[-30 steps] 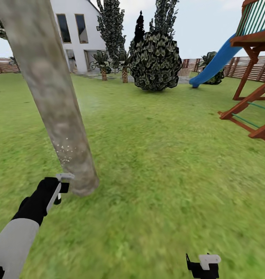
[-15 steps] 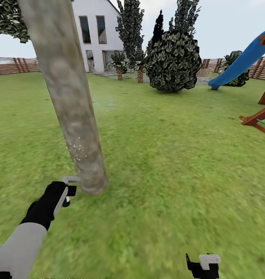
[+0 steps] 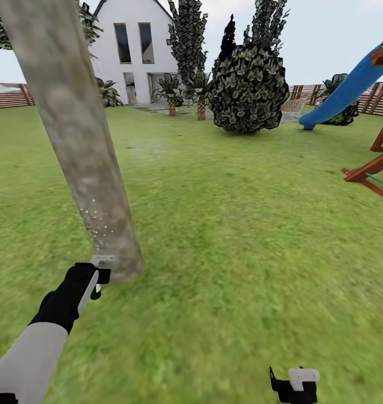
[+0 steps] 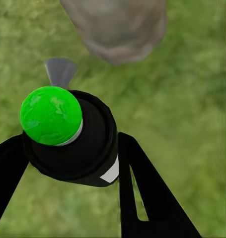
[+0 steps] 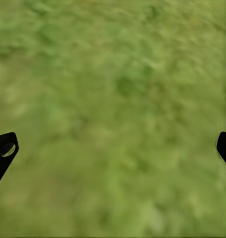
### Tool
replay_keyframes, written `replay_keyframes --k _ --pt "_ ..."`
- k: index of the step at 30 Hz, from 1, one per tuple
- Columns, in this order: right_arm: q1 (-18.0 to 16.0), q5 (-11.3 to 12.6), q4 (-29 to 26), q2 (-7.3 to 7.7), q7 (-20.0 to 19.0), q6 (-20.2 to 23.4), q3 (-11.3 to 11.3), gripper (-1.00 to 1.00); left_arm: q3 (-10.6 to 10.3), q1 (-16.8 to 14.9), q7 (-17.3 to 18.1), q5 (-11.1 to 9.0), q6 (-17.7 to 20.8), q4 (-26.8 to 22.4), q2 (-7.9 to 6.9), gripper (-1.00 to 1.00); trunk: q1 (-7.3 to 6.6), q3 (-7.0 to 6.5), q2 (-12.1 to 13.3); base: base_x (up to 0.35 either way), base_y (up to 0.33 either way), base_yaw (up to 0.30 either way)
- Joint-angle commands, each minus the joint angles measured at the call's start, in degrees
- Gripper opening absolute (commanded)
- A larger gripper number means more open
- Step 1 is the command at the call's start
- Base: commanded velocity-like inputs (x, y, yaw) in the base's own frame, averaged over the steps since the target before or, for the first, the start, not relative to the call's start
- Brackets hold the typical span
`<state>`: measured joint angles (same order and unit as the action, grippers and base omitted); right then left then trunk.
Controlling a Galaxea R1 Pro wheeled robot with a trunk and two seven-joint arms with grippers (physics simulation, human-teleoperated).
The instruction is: In the garden, pick up the pesticide atomizer on the floor and spray pesticide onto both trees until each tree trunk is fully covered.
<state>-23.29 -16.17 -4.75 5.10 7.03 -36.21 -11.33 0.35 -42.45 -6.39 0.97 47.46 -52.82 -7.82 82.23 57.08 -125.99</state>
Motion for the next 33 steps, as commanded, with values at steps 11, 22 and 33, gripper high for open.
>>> replay_keyframes --k 11,22,33 --pt "0.0 0.1 0.0 0.00 0.0 0.0 0.0 1.00 0.2 1.1 0.0 0.0 0.0 0.4 -5.36 -1.00 0.00 0.00 0.0 0.061 -0.270 0.046" --pt "0.0 0.1 0.0 -0.07 0.0 0.0 0.0 1.00 0.2 1.2 -0.9 0.1 -0.1 0.3 -5.33 -1.00 0.00 0.00 0.0 0.129 -0.254 0.276" --pt "0.0 0.1 0.0 -0.08 0.0 0.0 0.0 1.00 0.1 1.5 -3.7 -0.1 -5.4 5.7 -0.37 -1.00 0.00 0.00 0.0 0.194 -0.232 0.278"
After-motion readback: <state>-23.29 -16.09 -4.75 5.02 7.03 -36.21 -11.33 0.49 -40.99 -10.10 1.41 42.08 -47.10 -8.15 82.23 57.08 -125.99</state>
